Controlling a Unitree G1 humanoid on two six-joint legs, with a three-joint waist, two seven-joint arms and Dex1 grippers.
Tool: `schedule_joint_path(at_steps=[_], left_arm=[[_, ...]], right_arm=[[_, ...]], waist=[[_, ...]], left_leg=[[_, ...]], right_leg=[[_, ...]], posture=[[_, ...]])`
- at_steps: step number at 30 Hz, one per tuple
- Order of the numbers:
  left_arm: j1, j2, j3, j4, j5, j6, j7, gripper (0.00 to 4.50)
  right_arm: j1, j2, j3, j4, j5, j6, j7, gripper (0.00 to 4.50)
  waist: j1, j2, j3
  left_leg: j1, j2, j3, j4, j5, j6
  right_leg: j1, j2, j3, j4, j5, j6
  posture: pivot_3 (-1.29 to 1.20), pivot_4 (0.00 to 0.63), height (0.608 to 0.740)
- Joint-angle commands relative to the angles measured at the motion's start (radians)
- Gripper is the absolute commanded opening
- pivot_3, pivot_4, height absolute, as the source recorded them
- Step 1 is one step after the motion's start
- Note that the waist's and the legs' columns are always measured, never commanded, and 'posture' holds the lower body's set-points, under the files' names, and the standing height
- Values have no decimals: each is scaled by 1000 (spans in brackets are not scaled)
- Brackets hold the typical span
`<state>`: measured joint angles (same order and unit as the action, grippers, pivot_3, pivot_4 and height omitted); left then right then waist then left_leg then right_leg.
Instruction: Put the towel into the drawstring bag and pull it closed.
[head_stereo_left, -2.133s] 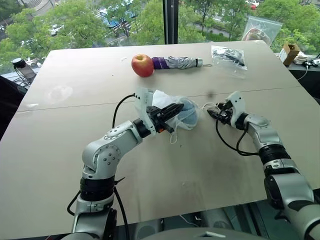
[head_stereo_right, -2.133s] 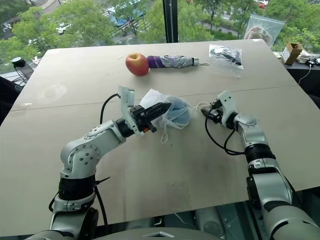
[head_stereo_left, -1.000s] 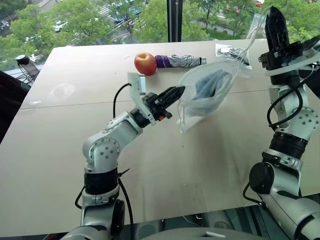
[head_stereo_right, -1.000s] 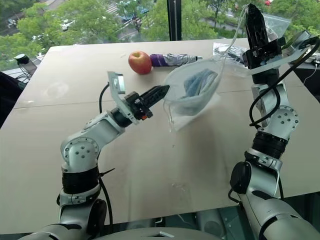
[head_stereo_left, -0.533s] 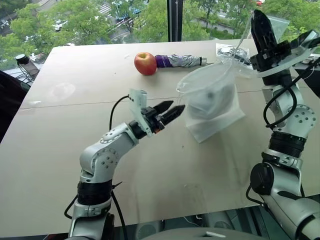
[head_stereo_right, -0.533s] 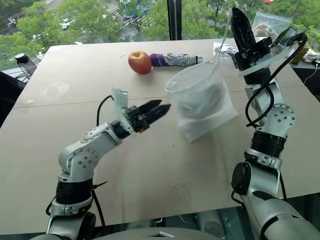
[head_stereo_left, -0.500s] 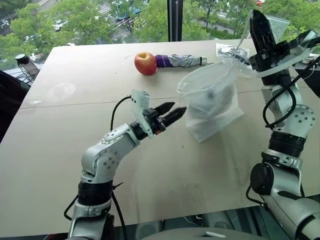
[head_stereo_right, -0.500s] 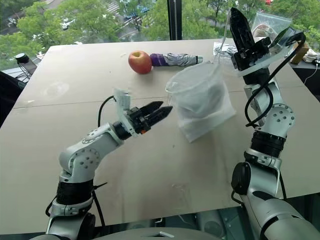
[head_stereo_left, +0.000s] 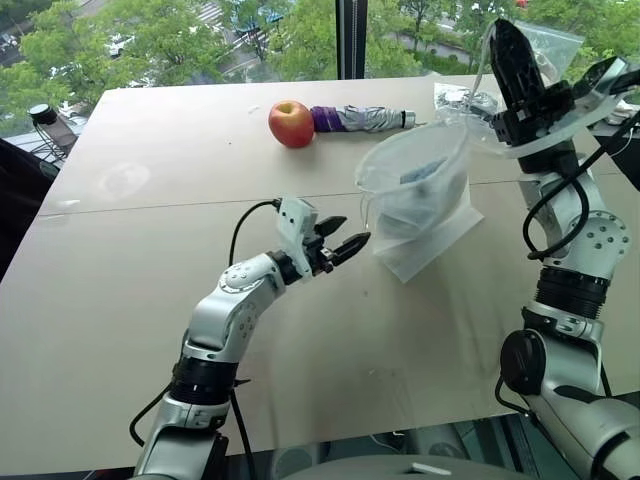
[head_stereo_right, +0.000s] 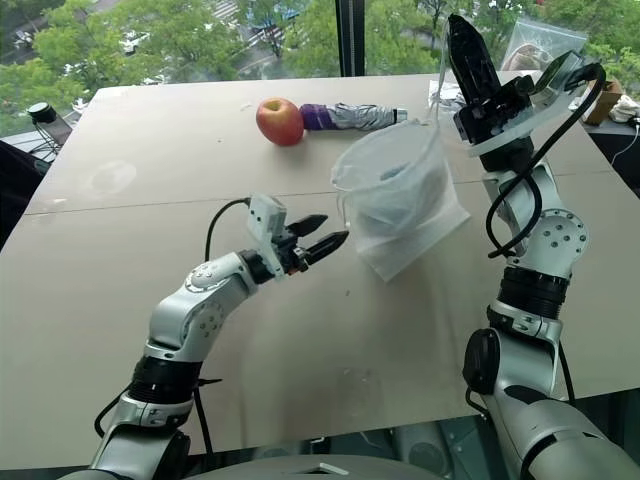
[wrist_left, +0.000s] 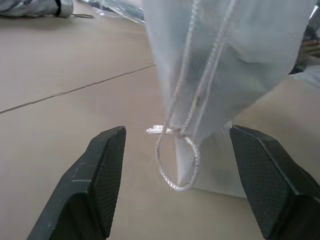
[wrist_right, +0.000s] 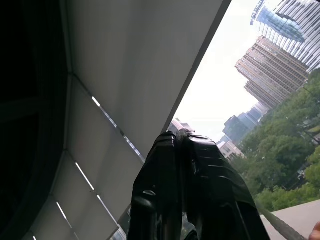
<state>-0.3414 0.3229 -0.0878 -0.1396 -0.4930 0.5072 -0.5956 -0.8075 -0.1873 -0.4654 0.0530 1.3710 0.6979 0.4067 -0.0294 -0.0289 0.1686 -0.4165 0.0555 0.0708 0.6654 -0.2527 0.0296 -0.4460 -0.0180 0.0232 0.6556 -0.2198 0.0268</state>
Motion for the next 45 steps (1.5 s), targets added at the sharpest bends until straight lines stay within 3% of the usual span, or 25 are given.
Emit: schedule_joint_path(at_steps=[1, 6, 10, 11, 16, 20, 24, 30, 36, 45], left_arm=[[-18, -10, -1, 0, 19, -36, -14, 3364], [-31, -49, -13, 90, 67, -96, -18, 3364], [-37, -75, -3, 118, 79, -108, -10, 2547], [-40, -75, -2, 128, 86, -109, -13, 1927], [-70, -70, 2, 173, 116, -139, -39, 27], [-45, -57, -16, 172, 175, -180, -35, 27], [-43, -68, 27, 199, 250, -272, 67, 27], [-99, -13, 172, 323, 454, -467, 408, 27], [-84, 27, 320, 380, 543, -545, 681, 27], [-72, 50, 430, 357, 621, -511, 942, 27]], right_arm=[[-3, -3, 0, -52, 28, -8, 0, 0], [-5, -1, 1, -47, 25, -15, -3, 0], [0, 1, 1, -53, 28, -20, -9, 0], [0, 1, 2, -53, 26, -22, -10, 0], [-6, 2, 4, -42, 20, -30, -10, 0], [-14, 0, 6, -28, 14, -41, -6, 0], [-30, 4, -14, 6, -10, -96, -32, 0], [-113, 10, -165, 132, 42, -262, -129, 0], [-201, -24, -352, 290, 105, -422, -188, 0], [-244, -98, -475, 411, 132, -530, -195, 0]], waist=[[0, 0, 0], [-1, 0, 0], [-1, 0, 0], [0, 0, 0], [0, 0, 0], [-1, 0, 0], [0, 0, 0], [0, 0, 0], [6, 0, 0], [17, 0, 0]], left_leg=[[0, 0, 0, 0, 0, 0], [1, -1, 0, 0, 0, 0], [0, 0, 0, 1, 0, 0], [0, 0, 0, 1, 0, 0], [0, 0, 0, 1, 0, 0], [0, 0, 0, 1, 0, 0], [0, 0, 0, 1, 0, 0], [0, 0, 0, 2, 0, 0], [0, 1, 0, 2, 0, 0], [0, 1, 3, 1, 0, 1]], right_leg=[[0, 0, 0, 0, 0, 0], [0, 1, -1, 1, 0, 0], [0, 1, -1, 1, 0, 0], [0, 0, 0, 1, 0, 0], [0, 1, -1, 2, 0, 0], [0, 1, -1, 1, 0, 0], [0, 0, -1, 2, 0, 0], [0, 0, 0, 2, 1, 2], [0, -1, 1, 1, 2, 3], [-1, -3, 0, 2, 2, 3]], posture=[[0, 150, 740], [0, 150, 740], [0, 150, 740], [0, 150, 740], [0, 150, 740], [0, 150, 740], [0, 150, 740], [0, 150, 740], [0, 150, 740], [0, 150, 740]])
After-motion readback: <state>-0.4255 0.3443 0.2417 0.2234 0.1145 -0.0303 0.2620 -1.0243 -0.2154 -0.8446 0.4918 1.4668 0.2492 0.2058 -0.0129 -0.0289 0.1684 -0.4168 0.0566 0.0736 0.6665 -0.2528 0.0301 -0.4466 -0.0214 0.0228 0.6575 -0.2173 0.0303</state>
